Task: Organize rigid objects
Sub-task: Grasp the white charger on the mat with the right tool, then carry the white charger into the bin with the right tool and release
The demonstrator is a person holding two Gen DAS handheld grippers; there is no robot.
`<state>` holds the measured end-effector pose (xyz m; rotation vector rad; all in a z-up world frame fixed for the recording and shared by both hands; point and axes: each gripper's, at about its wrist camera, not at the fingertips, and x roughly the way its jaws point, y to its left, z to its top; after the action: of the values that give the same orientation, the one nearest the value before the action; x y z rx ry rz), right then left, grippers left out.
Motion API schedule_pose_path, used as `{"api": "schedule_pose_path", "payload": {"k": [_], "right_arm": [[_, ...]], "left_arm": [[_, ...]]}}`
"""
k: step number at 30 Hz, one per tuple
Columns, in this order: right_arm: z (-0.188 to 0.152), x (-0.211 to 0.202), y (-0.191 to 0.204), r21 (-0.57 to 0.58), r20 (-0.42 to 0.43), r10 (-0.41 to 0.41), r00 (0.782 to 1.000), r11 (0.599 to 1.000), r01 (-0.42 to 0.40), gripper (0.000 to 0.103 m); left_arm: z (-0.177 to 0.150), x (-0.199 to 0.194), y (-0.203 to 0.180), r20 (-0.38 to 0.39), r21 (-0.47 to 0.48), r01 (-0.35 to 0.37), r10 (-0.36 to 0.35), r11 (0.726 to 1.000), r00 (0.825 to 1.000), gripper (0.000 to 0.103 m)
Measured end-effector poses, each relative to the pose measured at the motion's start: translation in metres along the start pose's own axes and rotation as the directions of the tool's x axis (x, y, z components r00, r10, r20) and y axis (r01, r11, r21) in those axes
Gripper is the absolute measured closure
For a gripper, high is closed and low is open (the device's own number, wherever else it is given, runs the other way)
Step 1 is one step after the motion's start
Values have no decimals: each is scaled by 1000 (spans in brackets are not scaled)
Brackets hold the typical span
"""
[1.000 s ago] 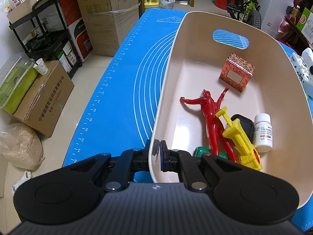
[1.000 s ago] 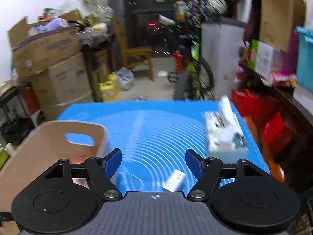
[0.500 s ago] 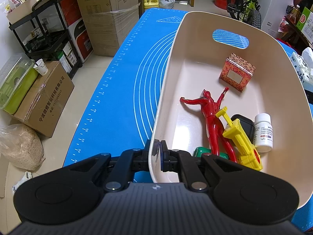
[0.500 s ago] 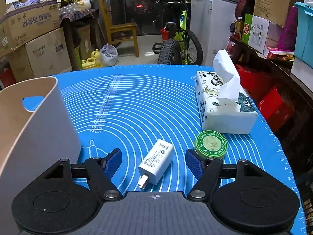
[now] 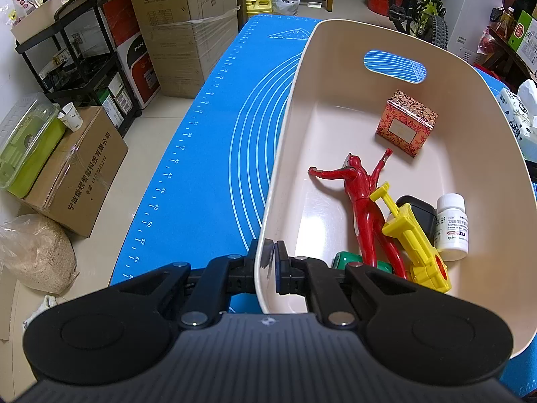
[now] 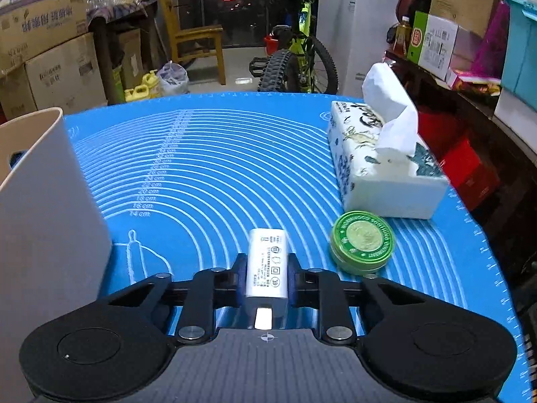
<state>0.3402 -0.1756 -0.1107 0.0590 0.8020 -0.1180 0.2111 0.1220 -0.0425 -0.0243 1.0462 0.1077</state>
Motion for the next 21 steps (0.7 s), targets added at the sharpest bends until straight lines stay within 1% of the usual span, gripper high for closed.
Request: {"api": "schedule_pose_path", "payload": {"k": [6, 9, 14, 17, 21], "right_arm": [[4, -14, -4, -1, 14, -7, 1000, 1000, 7, 71], [10, -29, -5, 13, 33, 10, 999, 1000, -10, 71], [22, -66, -2, 20, 107, 63, 992, 998, -65, 71], [30, -90, 3, 28, 158, 106, 982, 993, -112, 71], [39, -124, 16, 0, 241, 169, 956, 985, -175, 71]], "left_arm": [[0, 0, 0, 0, 0, 1, -1, 1000, 1000, 93], [0, 0, 0, 0, -1, 2, -2, 1000, 1000, 93], [0, -2, 0, 2, -3, 6, -6, 1000, 1000, 93], [0, -2, 0, 2, -3, 6, -6, 1000, 1000, 93], [0, -2, 0, 3, -3, 6, -6, 1000, 1000, 93]]}}
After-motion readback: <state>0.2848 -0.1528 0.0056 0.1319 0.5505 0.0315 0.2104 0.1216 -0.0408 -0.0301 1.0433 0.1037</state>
